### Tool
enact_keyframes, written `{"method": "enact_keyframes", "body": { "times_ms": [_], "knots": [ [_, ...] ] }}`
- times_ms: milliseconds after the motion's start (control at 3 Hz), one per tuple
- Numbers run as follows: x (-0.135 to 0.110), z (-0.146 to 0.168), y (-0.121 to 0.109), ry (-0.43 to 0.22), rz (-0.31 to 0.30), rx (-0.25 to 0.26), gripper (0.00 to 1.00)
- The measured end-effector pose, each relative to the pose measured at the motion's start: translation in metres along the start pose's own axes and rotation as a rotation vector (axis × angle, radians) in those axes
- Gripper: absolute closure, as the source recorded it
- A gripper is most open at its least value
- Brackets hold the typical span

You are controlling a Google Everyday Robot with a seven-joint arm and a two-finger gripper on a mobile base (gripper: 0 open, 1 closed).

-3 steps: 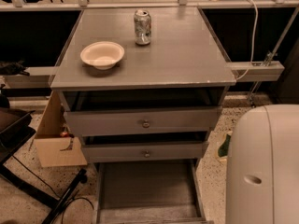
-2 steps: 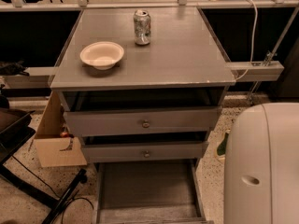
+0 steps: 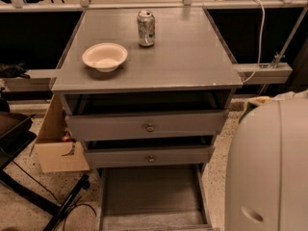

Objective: Pick sponge from bottom drawer and place on counter

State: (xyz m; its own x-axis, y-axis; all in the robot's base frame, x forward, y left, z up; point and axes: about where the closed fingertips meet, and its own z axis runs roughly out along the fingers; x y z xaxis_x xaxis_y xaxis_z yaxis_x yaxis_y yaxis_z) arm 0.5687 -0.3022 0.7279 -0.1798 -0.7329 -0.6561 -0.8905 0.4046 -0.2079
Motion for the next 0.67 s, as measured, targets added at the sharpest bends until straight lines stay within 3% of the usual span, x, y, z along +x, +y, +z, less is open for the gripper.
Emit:
{"method": "enact_keyframes", "body": {
  "times_ms": [667],
  "knots": [
    [-0.068, -0.096, -0.052, 0.063, -0.04, 0.096, 1.0]
  ]
}}
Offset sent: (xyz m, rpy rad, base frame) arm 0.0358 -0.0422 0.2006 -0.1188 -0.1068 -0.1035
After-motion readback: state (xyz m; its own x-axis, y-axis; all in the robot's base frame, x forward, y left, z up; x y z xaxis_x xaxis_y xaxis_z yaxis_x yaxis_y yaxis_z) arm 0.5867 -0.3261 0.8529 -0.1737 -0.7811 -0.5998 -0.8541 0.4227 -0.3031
